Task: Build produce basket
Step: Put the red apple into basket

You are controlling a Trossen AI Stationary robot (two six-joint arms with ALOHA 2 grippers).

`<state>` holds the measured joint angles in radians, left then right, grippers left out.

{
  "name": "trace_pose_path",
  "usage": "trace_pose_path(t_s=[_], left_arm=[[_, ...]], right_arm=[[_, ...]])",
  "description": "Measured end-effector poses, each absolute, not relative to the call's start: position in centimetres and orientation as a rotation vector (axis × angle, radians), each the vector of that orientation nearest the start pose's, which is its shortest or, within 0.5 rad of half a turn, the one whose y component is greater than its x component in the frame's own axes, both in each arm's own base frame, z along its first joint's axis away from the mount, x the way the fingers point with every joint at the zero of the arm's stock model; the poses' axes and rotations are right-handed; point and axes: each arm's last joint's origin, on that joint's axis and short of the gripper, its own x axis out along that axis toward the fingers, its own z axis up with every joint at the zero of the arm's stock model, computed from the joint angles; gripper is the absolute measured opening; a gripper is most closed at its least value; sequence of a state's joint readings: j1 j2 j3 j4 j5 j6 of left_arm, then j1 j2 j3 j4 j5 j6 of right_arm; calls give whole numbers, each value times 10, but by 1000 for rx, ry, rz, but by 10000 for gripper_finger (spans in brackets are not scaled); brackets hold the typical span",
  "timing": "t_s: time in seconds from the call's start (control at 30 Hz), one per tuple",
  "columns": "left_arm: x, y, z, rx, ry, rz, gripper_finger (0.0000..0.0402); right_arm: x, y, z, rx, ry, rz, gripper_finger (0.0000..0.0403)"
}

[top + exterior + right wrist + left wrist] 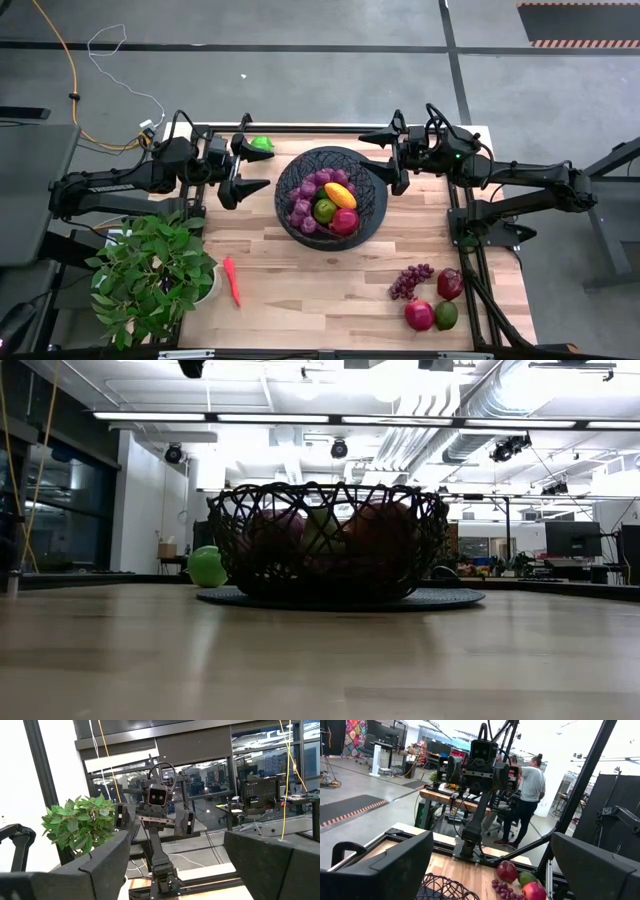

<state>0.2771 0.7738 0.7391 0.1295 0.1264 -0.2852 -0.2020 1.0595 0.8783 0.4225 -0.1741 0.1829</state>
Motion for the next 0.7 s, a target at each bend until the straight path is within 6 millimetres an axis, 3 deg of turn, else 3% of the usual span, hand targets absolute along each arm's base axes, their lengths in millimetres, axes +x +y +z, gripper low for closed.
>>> trace_pose_path(t_s=[0.7], left_arm=[[168, 46, 349, -268, -122, 196, 390]], right_arm=[[232, -42, 372, 137, -238, -6, 305]])
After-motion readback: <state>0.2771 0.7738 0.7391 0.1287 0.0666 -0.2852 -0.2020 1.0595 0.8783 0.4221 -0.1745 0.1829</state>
